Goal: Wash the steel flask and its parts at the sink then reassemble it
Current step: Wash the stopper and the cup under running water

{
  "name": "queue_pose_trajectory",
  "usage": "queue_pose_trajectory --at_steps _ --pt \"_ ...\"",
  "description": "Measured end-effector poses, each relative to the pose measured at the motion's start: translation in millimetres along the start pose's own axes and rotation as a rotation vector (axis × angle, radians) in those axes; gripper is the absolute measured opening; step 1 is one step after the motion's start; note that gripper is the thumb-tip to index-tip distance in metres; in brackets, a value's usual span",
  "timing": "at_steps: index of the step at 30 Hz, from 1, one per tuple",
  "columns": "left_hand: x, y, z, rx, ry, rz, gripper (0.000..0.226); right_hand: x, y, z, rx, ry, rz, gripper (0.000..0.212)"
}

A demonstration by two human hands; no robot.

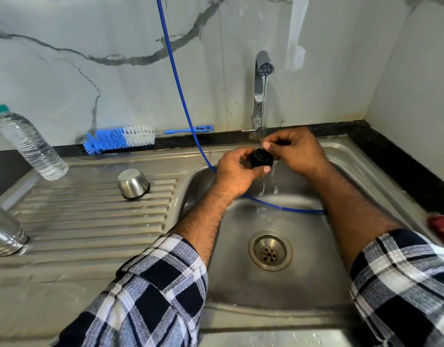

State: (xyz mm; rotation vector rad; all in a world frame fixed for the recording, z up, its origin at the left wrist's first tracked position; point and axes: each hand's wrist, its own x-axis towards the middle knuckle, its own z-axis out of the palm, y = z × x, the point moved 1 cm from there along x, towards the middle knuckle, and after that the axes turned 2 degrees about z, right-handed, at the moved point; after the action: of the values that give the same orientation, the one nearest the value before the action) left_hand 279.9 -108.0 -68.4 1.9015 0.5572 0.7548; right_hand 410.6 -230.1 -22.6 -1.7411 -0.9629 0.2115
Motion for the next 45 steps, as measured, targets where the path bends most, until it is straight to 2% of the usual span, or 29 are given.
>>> queue_pose_trajectory --at_steps 3,6,14,21,29,45 --pt "-1 -1 2 0.0 0.048 -0.012 0.049 -3 2 -4 0.007 -0.092 0.059 0.025" --pt "-2 1 4 -0.01 0.056 -0.022 0.047 -5 2 -8 0.032 -0.07 0.063 0.03" --pt "-7 6 -3 -0.074 -0.029 -0.027 0.05 -4 7 -13 0.071 -0.068 0.045 0.031" --pt "-7 6 -3 0.002 0.045 -0.032 0.053 -6 4 -11 0.005 -0.084 -0.031 0.032" --pt "-8 11 4 0.023 0.026 -0.002 0.051 -5 7 -13 -0.021 -0.014 -0.039 0.027" --pt "-10 13 0 0.017 0.028 -0.025 0.05 -6 4 -10 -0.06 0.004 -0.058 0.026"
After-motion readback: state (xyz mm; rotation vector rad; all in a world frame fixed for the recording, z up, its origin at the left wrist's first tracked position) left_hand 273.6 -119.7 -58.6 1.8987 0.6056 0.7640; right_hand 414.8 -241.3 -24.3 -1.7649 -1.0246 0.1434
